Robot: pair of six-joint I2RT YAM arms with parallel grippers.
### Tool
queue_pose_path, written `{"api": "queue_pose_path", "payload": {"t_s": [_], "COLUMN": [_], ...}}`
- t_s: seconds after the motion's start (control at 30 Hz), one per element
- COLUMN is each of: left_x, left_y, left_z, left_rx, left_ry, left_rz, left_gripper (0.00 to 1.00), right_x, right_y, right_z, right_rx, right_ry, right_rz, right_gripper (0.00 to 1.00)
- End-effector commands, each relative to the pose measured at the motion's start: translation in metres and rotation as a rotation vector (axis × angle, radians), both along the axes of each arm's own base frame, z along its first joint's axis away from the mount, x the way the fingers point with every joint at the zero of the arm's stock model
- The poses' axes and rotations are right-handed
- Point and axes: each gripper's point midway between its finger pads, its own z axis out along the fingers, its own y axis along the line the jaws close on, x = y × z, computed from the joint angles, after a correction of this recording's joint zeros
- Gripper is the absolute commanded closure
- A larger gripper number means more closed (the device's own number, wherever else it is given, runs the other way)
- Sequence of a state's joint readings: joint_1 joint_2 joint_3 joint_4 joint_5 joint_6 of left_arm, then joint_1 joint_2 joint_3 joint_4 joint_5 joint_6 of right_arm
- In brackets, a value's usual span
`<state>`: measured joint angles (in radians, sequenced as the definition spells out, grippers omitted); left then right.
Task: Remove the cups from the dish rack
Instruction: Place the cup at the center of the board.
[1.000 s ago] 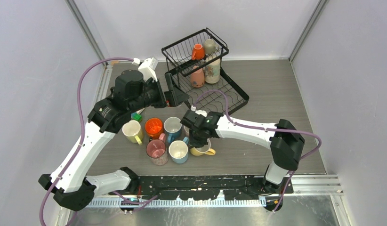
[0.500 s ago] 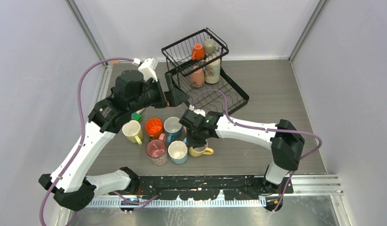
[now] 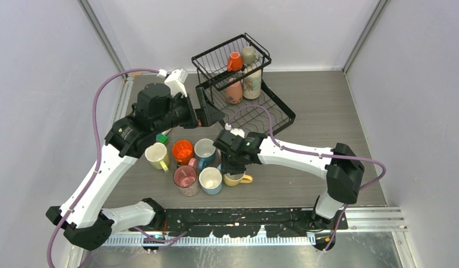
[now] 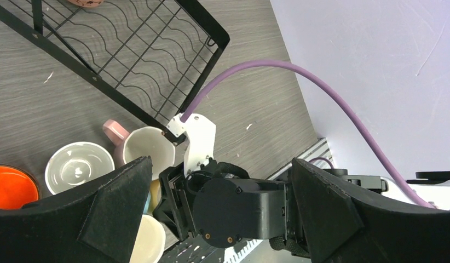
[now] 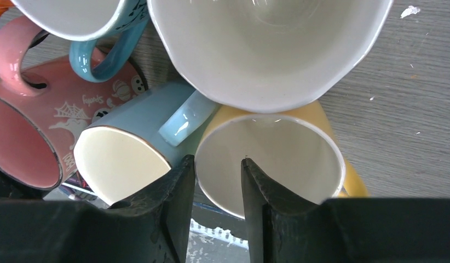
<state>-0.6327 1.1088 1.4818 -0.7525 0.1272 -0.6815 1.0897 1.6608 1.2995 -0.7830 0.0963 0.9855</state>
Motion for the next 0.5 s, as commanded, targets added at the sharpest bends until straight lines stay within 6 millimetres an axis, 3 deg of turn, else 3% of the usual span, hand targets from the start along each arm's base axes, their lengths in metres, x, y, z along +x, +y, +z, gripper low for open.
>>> {"api": "queue_pose_path", "payload": {"t_s": [0.0,0.3,0.47], "left_x": [0.002,0.004,0.006], "left_y": [-0.004,-0.007,-0.009], "left_z": [0.012,0.011,0.011], "left_rx": [-0.046,-0.049,-0.053], "left_ry": [-0.032,-0.023,-0.017], "left_rz": [-0.009,-0.008,-0.006], "left_gripper": [0.0,0.0,0.0], "right_x": [0.007,0.01,0.024], "right_y": [0.007,0.004,-0.005], "right_z": [0.039,0.07,0.093], "right_rx": [0.08,0.122,0.123], "right_ry": [-0.072,-0.124,-0.195], "right_rz": [-0.009,-0.006,-0.014], "right_gripper": [0.58,0.55,0.5]}}
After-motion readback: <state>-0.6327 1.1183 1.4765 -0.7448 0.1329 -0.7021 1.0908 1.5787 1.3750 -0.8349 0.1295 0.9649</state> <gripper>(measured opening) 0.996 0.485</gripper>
